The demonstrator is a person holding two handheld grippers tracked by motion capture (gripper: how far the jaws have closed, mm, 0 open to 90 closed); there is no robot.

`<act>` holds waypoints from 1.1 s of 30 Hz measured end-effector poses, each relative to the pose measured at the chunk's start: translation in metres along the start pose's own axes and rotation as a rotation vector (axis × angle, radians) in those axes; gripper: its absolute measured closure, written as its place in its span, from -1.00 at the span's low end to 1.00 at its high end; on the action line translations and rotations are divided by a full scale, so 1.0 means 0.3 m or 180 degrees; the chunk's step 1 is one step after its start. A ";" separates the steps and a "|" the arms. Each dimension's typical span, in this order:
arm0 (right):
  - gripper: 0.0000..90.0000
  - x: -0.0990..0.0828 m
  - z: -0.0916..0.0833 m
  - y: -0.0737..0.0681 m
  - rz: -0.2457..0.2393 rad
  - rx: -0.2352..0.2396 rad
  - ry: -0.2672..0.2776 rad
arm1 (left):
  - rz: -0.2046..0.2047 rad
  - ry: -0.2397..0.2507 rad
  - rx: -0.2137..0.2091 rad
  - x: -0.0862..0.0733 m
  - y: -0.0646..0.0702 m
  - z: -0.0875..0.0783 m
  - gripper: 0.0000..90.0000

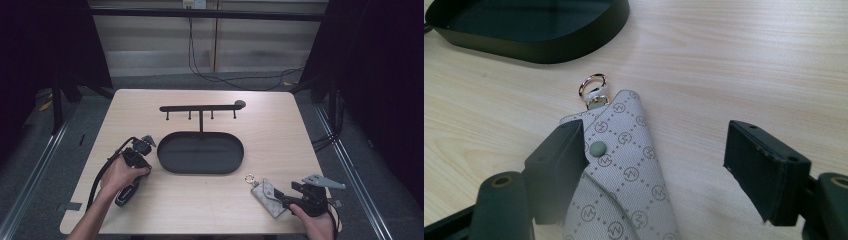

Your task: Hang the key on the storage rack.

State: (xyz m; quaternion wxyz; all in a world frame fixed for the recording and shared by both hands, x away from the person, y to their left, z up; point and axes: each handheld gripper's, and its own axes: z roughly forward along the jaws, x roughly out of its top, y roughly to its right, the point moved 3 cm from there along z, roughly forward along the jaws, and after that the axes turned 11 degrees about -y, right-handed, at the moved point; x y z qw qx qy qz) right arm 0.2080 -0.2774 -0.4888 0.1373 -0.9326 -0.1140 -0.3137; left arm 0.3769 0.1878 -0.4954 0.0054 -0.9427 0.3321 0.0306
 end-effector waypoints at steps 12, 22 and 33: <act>-0.45 -0.001 0.006 -0.004 -0.0036 0.0011 -0.0047 | 0.0005 -0.0197 -0.0077 0.024 -0.010 -0.001 0.54; -0.45 0.002 0.013 -0.005 -0.0039 0.0030 -0.0092 | -0.0071 -0.0375 -0.0102 0.044 -0.012 -0.003 0.57; -0.46 0.002 0.016 0.000 -0.0009 0.0022 -0.0107 | -0.0122 -0.0284 -0.0272 0.019 -0.034 -0.006 0.57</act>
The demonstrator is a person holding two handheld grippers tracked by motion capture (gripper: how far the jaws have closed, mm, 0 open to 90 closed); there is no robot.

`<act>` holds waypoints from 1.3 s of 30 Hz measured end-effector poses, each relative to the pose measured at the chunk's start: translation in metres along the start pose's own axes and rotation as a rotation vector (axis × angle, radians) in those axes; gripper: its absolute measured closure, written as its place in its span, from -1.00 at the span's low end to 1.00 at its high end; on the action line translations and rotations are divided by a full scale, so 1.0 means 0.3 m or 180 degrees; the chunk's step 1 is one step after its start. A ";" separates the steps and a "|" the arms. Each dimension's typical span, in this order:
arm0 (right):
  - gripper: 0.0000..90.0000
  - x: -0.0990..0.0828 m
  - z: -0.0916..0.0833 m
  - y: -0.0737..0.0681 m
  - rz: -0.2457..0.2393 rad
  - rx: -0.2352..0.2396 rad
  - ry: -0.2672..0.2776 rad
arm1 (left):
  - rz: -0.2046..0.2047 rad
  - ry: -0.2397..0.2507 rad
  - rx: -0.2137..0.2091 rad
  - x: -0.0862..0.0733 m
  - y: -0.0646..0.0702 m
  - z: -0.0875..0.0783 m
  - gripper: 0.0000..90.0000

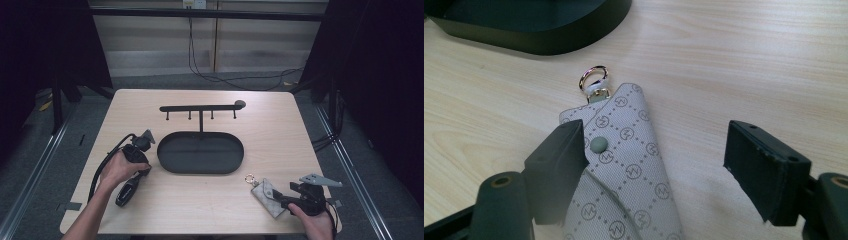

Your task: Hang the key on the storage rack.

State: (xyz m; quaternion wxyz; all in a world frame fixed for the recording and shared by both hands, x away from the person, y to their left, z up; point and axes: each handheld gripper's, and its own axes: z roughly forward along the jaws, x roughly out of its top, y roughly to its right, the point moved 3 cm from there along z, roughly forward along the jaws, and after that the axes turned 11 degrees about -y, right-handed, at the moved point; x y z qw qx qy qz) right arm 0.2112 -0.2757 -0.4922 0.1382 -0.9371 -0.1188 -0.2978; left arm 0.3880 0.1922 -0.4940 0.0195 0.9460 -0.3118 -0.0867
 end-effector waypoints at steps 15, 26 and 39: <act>-0.50 -0.001 0.002 0.000 0.0008 -0.0011 -0.0027 | -0.0018 0.0258 0.0010 -0.058 -0.011 -0.080 0.57; -0.51 0.002 0.004 -0.001 0.0004 -0.0023 -0.0032 | -0.0011 0.0435 0.0016 -0.105 -0.010 -0.153 0.57; -0.51 0.005 0.007 -0.002 -0.0002 -0.0024 -0.0028 | 0.0079 0.0523 0.0072 -0.137 0.009 -0.237 0.57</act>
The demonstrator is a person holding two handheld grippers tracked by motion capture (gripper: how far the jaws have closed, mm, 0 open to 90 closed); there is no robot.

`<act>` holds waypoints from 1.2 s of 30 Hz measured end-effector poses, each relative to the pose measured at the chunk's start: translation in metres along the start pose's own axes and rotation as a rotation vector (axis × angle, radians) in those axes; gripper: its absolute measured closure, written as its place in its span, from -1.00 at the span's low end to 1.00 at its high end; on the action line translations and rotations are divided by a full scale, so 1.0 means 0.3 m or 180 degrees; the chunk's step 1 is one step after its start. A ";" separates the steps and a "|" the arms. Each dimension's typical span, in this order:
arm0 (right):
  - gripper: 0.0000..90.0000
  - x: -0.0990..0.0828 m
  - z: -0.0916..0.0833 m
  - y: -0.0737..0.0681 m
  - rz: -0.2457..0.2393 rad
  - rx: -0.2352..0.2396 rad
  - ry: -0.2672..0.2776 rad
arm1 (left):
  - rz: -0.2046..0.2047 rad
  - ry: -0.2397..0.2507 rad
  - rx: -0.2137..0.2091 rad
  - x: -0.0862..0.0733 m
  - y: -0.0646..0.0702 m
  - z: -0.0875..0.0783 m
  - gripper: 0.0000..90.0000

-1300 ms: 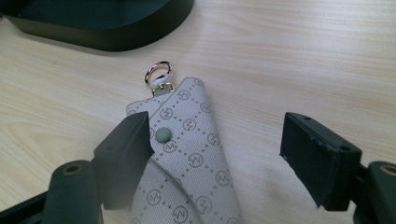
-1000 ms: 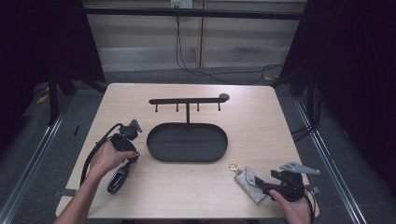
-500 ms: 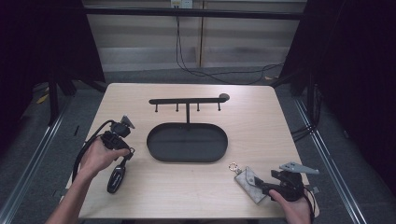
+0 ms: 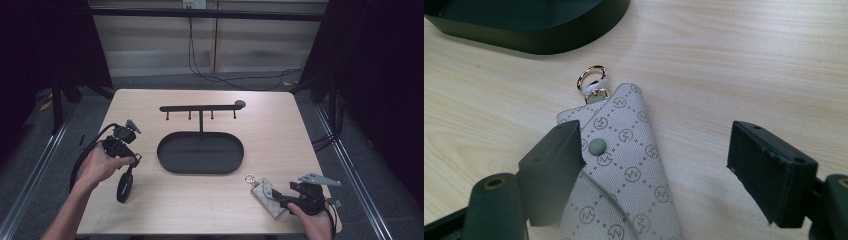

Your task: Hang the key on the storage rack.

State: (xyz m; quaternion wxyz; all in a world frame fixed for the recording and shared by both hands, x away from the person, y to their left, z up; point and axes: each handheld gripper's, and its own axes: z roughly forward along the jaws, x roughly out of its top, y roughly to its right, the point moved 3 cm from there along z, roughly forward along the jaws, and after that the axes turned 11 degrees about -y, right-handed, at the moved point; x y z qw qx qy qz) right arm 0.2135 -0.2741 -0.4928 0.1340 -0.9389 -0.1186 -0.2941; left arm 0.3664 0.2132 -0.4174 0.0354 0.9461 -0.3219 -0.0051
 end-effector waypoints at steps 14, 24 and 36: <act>-0.52 0.001 0.001 -0.001 0.0007 -0.0006 -0.0016 | 0.0035 0.0063 0.0034 -0.016 -0.001 -0.082 0.58; -0.52 0.001 0.002 -0.003 -0.0026 0.0007 -0.0008 | 0.0197 -0.0089 0.0278 0.002 0.029 -0.132 0.57; -0.53 0.003 0.005 -0.005 -0.0034 0.0008 -0.0021 | 0.0196 -0.0071 0.0150 0.029 0.037 -0.194 0.57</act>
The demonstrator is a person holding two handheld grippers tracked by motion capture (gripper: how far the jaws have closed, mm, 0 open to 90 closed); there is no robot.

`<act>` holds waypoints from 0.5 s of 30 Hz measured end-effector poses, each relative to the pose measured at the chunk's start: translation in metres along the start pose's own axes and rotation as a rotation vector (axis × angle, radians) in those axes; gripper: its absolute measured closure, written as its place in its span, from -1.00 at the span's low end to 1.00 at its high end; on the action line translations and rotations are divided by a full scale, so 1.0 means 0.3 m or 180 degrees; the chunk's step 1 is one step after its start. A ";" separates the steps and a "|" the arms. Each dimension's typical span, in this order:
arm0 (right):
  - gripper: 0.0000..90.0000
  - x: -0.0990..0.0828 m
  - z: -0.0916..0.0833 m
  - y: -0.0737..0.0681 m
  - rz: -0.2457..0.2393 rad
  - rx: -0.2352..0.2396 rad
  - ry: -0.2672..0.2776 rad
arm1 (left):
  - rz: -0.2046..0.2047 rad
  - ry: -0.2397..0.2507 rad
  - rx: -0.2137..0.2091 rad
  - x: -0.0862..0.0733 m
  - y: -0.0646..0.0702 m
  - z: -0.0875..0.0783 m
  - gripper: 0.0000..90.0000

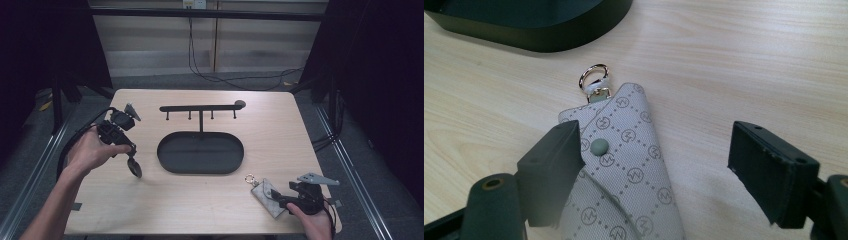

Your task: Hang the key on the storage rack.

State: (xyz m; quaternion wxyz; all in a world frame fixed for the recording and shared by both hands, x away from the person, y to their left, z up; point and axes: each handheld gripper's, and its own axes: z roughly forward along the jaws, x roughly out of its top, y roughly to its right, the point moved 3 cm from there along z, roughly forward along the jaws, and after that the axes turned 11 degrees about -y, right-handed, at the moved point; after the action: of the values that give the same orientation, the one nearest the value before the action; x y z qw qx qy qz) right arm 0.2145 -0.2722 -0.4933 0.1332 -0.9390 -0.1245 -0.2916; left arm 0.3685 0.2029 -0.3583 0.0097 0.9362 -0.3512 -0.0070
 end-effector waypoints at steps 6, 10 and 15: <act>-0.53 0.000 0.000 0.001 0.0010 -0.0002 -0.0007 | -0.0008 -0.0014 -0.0097 0.020 0.004 -0.019 0.57; -0.53 0.000 0.000 0.000 0.0002 -0.0003 0.0001 | 0.0013 0.0007 -0.0131 0.036 0.015 -0.041 0.57; -0.53 0.000 0.000 0.001 0.0010 -0.0004 -0.0006 | 0.0058 0.0039 -0.0093 0.050 0.032 -0.065 0.57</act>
State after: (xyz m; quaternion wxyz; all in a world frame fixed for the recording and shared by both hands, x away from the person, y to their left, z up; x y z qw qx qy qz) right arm 0.2145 -0.2723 -0.4934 0.1329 -0.9396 -0.1229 -0.2906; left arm 0.3738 0.1861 -0.3386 0.0256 0.9328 -0.3595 -0.0064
